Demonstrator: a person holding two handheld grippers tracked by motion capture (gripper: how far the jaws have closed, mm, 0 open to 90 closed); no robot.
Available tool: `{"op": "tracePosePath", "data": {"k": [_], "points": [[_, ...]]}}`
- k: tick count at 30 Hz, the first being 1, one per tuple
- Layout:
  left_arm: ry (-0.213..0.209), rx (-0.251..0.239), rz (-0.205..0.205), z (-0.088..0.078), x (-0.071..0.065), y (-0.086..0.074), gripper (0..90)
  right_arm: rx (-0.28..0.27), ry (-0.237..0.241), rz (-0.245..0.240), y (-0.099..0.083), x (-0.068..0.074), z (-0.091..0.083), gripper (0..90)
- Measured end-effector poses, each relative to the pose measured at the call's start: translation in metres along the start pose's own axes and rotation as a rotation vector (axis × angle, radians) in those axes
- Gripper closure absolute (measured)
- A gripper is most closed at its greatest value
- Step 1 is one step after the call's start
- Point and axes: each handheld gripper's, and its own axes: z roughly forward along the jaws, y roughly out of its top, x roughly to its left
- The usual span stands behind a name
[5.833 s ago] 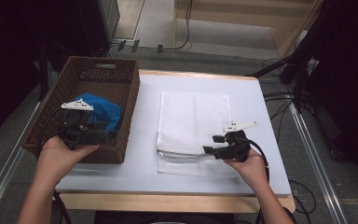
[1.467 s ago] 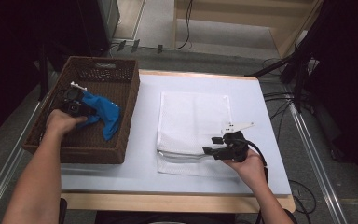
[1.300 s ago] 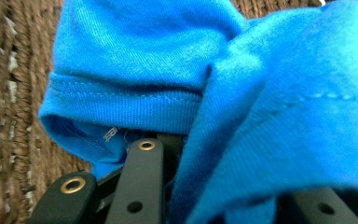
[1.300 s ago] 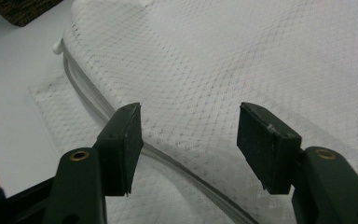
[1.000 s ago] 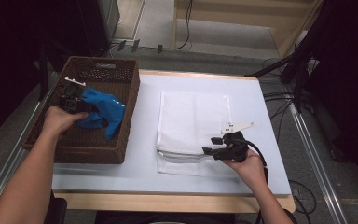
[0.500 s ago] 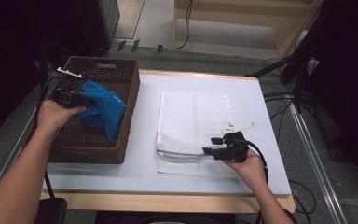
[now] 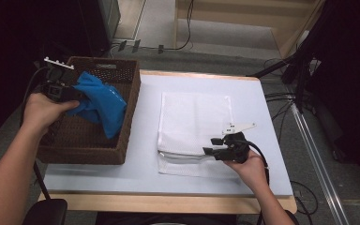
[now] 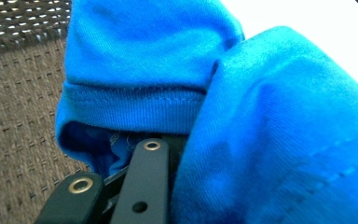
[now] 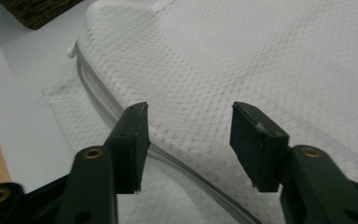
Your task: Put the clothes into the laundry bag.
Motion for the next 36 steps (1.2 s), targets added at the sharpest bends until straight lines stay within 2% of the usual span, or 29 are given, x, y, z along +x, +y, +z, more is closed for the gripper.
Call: {"op": "tracePosePath", "data": {"k": [5, 9, 15, 21, 27, 30, 36], "points": [[-0.011, -0.004, 0.024, -0.013, -0.006, 0.005, 75.4, -0.002, 0.010, 0.003, 0.002, 0.005, 0.002, 52.8], [-0.020, -0.009, 0.047, -0.022, -0.013, 0.011, 75.3, 0.001, 0.018, -0.023, 0.004, 0.010, 0.003, 58.2], [-0.030, -0.018, 0.059, -0.038, -0.024, 0.021, 75.3, 0.010, 0.030, -0.034, 0.004, 0.015, 0.003, 65.7], [-0.064, -0.055, 0.081, -0.059, -0.043, 0.035, 75.4, 0.010, 0.032, -0.052, 0.004, 0.017, 0.003, 71.5], [-0.090, -0.063, 0.125, -0.065, -0.064, 0.045, 75.3, 0.009, 0.033, -0.053, 0.004, 0.018, 0.002, 72.6], [-0.119, -0.067, 0.131, -0.064, -0.073, 0.050, 75.3, 0.006, 0.021, -0.050, 0.004, 0.017, 0.001, 74.1], [-0.144, -0.053, 0.183, -0.059, -0.095, 0.058, 75.3, 0.006, 0.019, -0.046, 0.004, 0.016, 0.001, 74.8]]}}
